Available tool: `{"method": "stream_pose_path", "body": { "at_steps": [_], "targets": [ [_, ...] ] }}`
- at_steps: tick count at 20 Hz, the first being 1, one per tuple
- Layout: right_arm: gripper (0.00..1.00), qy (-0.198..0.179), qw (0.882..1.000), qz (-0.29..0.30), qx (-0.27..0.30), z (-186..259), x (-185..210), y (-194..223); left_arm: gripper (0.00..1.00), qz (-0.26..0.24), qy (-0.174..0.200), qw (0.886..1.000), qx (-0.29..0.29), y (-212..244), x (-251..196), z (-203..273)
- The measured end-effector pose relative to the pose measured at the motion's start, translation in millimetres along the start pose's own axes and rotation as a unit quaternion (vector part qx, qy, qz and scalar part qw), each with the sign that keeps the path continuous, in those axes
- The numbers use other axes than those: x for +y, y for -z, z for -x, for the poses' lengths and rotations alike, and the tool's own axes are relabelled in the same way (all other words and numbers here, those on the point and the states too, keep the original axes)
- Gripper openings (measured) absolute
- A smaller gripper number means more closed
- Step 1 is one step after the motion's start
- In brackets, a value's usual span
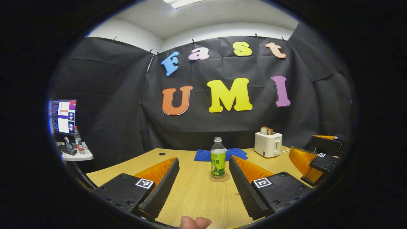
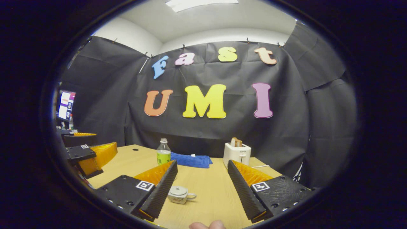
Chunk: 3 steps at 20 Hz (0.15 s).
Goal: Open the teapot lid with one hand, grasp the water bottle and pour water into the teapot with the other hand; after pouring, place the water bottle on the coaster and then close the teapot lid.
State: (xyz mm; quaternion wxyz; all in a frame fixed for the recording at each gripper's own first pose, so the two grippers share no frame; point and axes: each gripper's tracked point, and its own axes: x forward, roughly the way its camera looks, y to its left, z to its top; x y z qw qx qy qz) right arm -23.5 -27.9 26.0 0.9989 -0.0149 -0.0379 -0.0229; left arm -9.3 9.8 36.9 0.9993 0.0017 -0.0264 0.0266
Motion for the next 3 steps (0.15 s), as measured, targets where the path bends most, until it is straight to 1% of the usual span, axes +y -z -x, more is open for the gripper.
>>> {"method": "stream_pose_path", "body": {
  "at_steps": [2, 3],
  "targets": [
    [0.97, 0.001, 1.000, -0.006, 0.007, -2.0, 1.1, 3.8, 0.98, 0.002, -0.002, 1.000, 0.002, 1.8, 1.2, -1.0],
    [0.95, 0.001, 1.000, -0.006, 0.009, -2.2, 2.6, 4.8, 0.98, 0.002, -0.003, 1.000, 0.003, 1.8, 2.7, -1.0]
  ]
}}
